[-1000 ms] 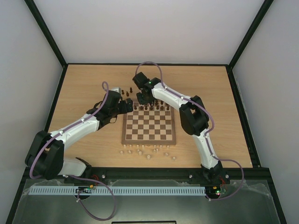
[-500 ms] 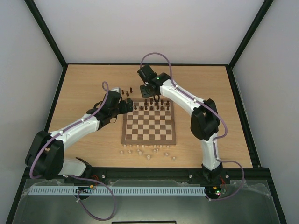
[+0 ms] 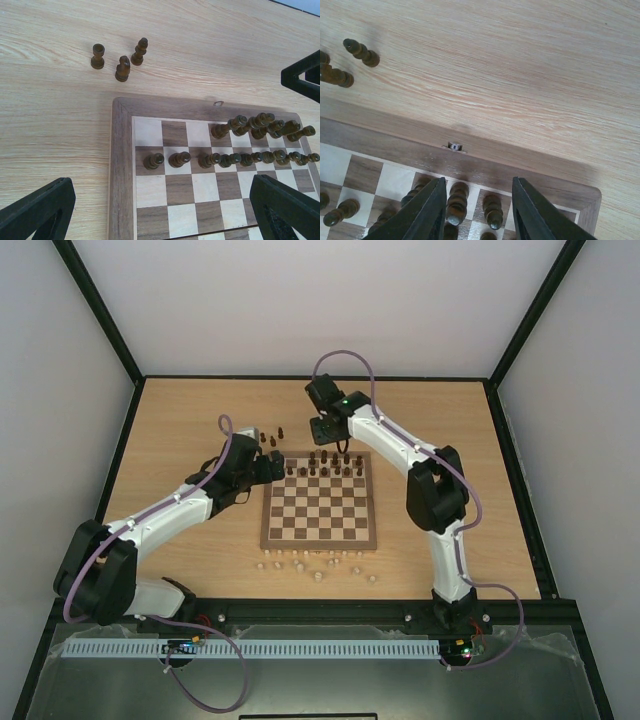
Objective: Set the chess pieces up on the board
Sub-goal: Pick up the chess piece at the center of the board.
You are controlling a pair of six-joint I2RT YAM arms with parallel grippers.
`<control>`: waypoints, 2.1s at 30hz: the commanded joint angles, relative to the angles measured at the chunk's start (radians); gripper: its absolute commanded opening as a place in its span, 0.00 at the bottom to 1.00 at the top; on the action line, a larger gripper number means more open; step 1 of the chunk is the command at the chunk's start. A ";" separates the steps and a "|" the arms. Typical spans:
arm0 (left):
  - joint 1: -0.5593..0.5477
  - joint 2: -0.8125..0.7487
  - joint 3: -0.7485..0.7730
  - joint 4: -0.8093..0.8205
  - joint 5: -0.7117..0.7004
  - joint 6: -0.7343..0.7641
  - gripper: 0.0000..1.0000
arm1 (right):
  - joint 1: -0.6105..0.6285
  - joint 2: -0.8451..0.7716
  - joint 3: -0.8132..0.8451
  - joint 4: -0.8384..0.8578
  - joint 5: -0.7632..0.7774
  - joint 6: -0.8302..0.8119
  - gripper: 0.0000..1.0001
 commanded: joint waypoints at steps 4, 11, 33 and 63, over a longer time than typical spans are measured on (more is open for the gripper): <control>0.013 0.012 0.003 0.005 -0.042 0.006 0.99 | -0.013 -0.045 -0.046 -0.008 -0.009 0.016 0.40; 0.035 0.088 0.079 -0.053 -0.109 0.022 0.99 | -0.012 -0.358 -0.393 0.163 -0.070 0.087 0.40; 0.082 0.765 0.860 -0.269 -0.178 0.039 0.58 | 0.028 -0.648 -0.761 0.371 -0.201 0.162 0.43; 0.091 0.895 0.886 -0.296 -0.144 0.064 0.35 | 0.040 -0.588 -0.755 0.386 -0.212 0.158 0.43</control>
